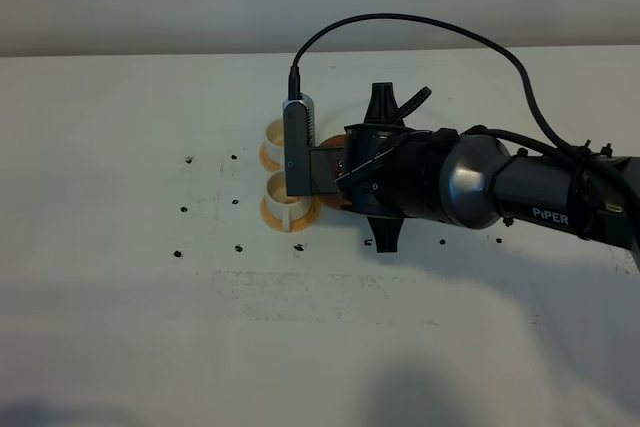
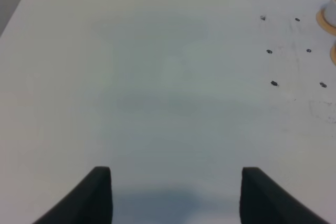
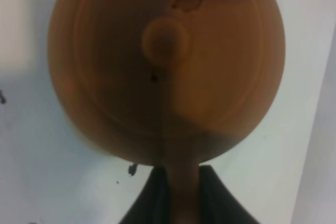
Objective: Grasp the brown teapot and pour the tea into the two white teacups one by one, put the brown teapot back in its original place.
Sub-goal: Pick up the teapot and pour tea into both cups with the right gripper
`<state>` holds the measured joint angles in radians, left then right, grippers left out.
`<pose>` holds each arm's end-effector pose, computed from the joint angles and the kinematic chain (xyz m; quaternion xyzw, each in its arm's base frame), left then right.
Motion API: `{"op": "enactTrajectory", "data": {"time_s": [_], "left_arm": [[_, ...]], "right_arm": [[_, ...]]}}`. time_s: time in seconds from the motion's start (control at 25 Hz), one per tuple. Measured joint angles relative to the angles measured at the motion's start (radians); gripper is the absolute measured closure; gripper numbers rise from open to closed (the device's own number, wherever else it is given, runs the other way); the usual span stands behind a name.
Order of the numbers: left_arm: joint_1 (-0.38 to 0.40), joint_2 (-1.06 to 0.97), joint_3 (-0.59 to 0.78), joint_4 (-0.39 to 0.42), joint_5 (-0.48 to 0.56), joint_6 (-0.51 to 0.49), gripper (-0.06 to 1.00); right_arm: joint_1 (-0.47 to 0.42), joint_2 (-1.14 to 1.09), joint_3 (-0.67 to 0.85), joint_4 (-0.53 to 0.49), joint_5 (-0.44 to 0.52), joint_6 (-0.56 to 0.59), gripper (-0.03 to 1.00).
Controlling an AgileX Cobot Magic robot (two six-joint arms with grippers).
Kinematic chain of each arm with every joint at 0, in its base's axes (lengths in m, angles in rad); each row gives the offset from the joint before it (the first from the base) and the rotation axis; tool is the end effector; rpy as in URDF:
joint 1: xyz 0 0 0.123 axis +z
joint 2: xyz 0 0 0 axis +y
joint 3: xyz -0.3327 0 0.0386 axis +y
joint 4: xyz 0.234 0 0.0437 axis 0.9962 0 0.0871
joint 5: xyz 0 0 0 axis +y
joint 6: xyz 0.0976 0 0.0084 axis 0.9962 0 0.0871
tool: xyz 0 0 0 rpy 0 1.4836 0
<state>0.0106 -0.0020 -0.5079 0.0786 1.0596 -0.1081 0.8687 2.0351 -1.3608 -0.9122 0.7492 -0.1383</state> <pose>-0.0625 0.0061 0.2697 -0.0521 0.8481 0.0136 0.5271 0.3184 0.2946 0.2175 -0.6800 0.6434 -0.2760 0.2180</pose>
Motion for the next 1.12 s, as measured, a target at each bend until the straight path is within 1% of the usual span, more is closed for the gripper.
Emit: {"op": "enactTrajectory", "data": {"time_s": [0.52, 1.12], "left_arm": [[0.000, 0.000, 0.000, 0.000, 0.000, 0.001, 0.44], [0.000, 0.000, 0.000, 0.000, 0.000, 0.001, 0.44]], "right_arm": [[0.000, 0.000, 0.000, -0.054, 0.022, 0.000, 0.84], [0.000, 0.000, 0.000, -0.080, 0.024, -0.002, 0.84]]}}
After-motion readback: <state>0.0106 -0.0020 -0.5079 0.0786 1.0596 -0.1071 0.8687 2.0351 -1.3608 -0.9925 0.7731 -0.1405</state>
